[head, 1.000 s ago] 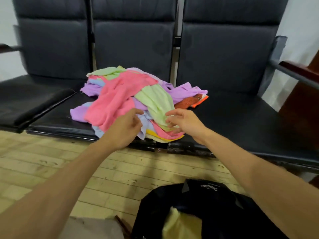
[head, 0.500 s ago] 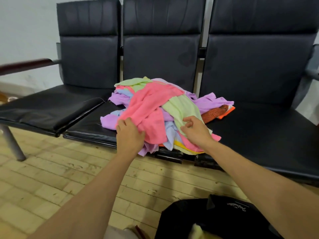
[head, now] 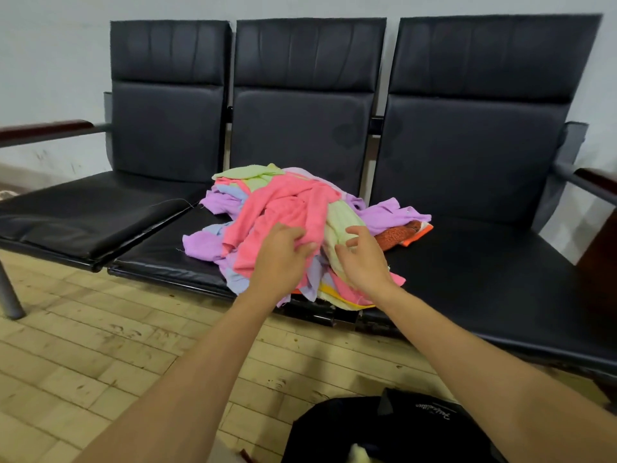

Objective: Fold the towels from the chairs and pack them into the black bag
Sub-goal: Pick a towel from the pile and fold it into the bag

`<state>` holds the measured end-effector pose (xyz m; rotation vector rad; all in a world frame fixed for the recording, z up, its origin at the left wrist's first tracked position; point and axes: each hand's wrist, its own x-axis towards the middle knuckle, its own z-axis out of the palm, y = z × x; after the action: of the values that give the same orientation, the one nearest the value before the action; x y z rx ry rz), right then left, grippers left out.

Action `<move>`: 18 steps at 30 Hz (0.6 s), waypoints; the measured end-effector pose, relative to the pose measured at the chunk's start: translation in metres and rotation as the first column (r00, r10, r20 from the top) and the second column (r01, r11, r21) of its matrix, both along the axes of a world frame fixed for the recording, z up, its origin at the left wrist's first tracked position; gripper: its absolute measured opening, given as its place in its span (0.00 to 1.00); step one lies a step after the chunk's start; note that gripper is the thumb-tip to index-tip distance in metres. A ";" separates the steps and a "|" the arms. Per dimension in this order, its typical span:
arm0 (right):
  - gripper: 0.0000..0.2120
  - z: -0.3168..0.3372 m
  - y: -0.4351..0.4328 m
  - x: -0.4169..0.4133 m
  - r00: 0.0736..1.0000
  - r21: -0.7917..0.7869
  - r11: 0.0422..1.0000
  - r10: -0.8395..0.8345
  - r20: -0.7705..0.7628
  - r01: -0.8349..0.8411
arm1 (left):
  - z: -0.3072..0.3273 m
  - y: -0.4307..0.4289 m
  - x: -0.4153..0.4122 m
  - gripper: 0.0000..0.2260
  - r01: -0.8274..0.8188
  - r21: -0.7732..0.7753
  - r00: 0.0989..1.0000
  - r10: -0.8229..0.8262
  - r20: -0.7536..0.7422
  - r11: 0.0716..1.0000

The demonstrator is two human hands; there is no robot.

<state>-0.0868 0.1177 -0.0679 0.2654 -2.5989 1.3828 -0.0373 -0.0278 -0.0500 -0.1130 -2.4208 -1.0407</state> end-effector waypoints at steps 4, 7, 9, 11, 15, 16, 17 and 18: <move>0.13 0.029 0.000 0.008 0.960 -0.476 0.879 0.160 0.232 -0.031 | 0.016 0.026 0.010 0.07 0.185 0.240 0.983 -0.184 -0.027 0.953; 0.15 0.045 0.011 0.011 0.898 -0.762 0.645 0.297 0.324 0.062 | 0.023 0.045 0.016 0.06 0.247 0.269 0.969 -0.240 -0.060 0.931; 0.17 0.052 0.020 0.013 0.863 -0.813 0.575 0.365 0.351 0.087 | 0.024 0.054 0.016 0.05 0.295 0.305 0.955 -0.288 -0.069 0.905; 0.14 0.056 0.029 0.014 0.848 -0.816 0.572 0.389 0.360 0.084 | 0.021 0.061 0.015 0.03 0.328 0.321 0.944 -0.324 -0.068 0.888; 0.09 0.059 0.044 0.017 0.859 -0.701 0.706 0.294 0.419 0.100 | 0.014 0.076 0.012 0.05 0.385 0.254 0.919 -0.394 -0.018 0.887; 0.07 0.061 0.050 0.016 0.866 -0.712 0.693 0.280 0.415 0.117 | 0.012 0.080 0.011 0.04 0.377 0.189 0.922 -0.386 0.014 0.907; 0.06 0.064 0.056 0.016 0.878 -0.744 0.655 0.273 0.394 0.131 | 0.009 0.083 0.009 0.03 0.345 0.115 0.935 -0.352 0.048 0.931; 0.06 0.068 0.065 0.014 0.898 -0.778 0.613 0.253 0.359 0.139 | 0.006 0.087 0.008 0.03 0.316 0.061 0.944 -0.320 0.079 0.947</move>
<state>-0.0733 0.1826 -0.0003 -0.1274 -1.9191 2.7100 -0.0294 0.0593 -0.0440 -0.4657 -2.5083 -1.2666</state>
